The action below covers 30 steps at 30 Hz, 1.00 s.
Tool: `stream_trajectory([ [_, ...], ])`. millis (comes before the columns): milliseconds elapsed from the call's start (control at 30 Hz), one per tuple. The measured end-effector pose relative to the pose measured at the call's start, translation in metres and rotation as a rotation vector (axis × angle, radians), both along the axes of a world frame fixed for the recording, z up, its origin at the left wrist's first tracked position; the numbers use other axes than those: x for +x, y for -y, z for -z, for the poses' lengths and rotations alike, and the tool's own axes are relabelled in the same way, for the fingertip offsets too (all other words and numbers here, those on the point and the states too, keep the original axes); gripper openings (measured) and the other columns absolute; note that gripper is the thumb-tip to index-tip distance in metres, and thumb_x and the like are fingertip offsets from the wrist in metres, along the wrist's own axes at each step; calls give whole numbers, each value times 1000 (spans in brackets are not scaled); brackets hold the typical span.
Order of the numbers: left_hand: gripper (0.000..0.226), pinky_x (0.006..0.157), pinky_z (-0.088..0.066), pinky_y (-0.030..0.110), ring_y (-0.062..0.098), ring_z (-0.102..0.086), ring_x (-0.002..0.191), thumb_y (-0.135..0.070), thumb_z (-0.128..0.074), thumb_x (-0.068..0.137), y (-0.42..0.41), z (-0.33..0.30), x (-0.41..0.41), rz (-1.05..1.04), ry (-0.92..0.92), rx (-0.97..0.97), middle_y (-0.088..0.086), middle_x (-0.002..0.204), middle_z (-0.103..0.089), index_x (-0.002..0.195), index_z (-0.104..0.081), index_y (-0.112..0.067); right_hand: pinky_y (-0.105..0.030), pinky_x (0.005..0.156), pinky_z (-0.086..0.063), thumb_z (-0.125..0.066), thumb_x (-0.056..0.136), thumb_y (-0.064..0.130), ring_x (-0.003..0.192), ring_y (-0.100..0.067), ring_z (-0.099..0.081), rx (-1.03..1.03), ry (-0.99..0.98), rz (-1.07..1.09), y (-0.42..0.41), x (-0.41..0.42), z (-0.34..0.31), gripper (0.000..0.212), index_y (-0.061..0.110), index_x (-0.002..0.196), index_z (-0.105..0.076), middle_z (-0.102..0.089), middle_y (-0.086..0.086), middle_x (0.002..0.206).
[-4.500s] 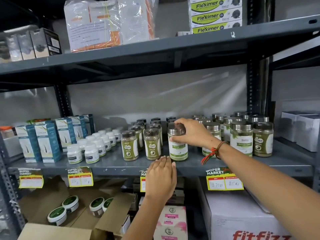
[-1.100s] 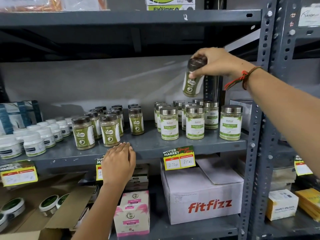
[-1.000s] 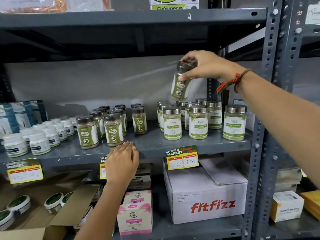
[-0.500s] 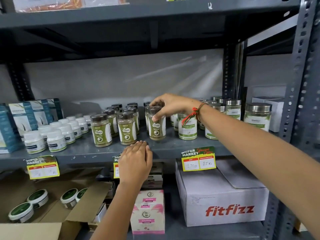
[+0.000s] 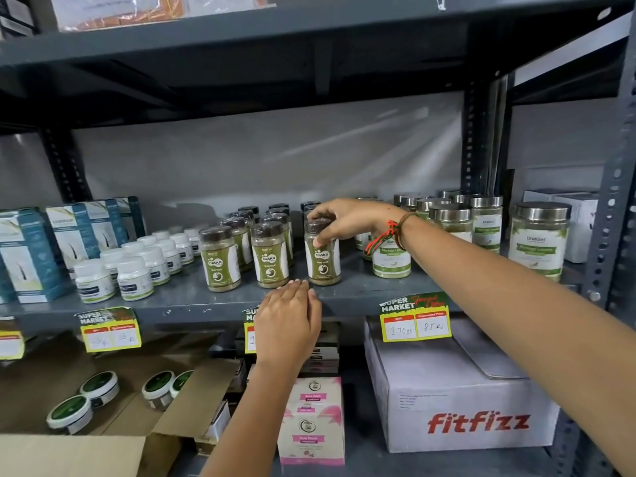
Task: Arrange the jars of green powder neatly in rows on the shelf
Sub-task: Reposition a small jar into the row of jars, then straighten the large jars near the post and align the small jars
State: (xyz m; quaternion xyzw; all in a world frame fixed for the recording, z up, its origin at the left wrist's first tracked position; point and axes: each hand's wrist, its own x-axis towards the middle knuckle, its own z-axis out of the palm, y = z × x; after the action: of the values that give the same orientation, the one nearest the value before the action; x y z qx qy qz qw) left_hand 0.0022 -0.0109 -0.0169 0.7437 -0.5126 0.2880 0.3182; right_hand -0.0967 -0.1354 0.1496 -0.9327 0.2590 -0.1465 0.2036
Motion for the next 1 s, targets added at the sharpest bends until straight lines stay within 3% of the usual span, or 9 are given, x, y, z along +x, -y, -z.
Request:
stream_trajectory([
  [167, 41, 101, -43, 34, 19, -60, 113, -32, -37, 96, -2, -2, 0, 20, -2, 29, 5, 118, -69, 114, -68, -11, -31, 105, -41, -75, 83, 30, 126, -20, -52, -55, -17, 23, -6, -3, 2, 70, 13, 144, -45, -53, -5, 142],
  [300, 43, 103, -41, 34, 20, -59, 115, -32, -35, 98, -4, -5, -1, 36, 1, 49, 6, 120, -68, 117, -66, -10, -34, 106, -40, -75, 81, 36, 130, -22, -49, -66, 65, 64, -13, -14, 1, 74, 16, 144, -42, -50, -7, 145],
  [467, 44, 101, -42, 34, 21, -59, 114, -32, -33, 98, -8, -6, -2, 39, 0, 70, 7, 120, -68, 117, -66, -9, -29, 98, -42, -73, 81, 42, 123, -19, -54, -195, 190, 148, -24, -44, -7, 67, 22, 140, -49, -56, -4, 138],
  [633, 42, 97, -45, 36, 22, -61, 110, -30, -35, 97, -10, -9, -5, 32, -16, 72, 8, 117, -69, 114, -67, -9, -28, 86, -47, -71, 80, 48, 100, -17, -65, -366, 283, 240, -27, -94, -16, 57, 22, 130, -61, -65, -1, 123],
  [700, 43, 97, -45, 36, 23, -61, 111, -31, -35, 97, -11, -9, -5, 29, -21, 78, 7, 117, -69, 114, -67, -9, -32, 89, -47, -69, 81, 49, 105, -18, -64, -438, 233, 291, -24, -117, -19, 54, 21, 126, -63, -67, -1, 120],
  [800, 44, 98, -45, 37, 23, -60, 112, -32, -35, 97, -11, -9, -5, 24, -28, 92, 8, 119, -68, 115, -67, -9, -37, 92, -48, -66, 83, 50, 109, -26, -62, -489, -23, 406, -17, -153, -23, 50, 20, 123, -63, -67, -7, 121],
  [900, 43, 98, -44, 38, 24, -59, 114, -32, -35, 97, -11, -9, -4, 18, -29, 96, 9, 120, -67, 117, -66, -9, -41, 86, -52, -62, 84, 48, 106, -34, -61, -544, -247, 581, -9, -186, -21, 38, 17, 106, -63, -65, -13, 118],
  [1000, 43, 97, -45, 38, 24, -60, 113, -32, -36, 97, -11, -9, -4, 19, -21, 97, 9, 120, -67, 116, -66, -9, -44, 88, -51, -56, 87, 45, 111, -36, -58, -605, -364, 747, -3, -209, -20, 42, 16, 116, -63, -62, -13, 121],
])
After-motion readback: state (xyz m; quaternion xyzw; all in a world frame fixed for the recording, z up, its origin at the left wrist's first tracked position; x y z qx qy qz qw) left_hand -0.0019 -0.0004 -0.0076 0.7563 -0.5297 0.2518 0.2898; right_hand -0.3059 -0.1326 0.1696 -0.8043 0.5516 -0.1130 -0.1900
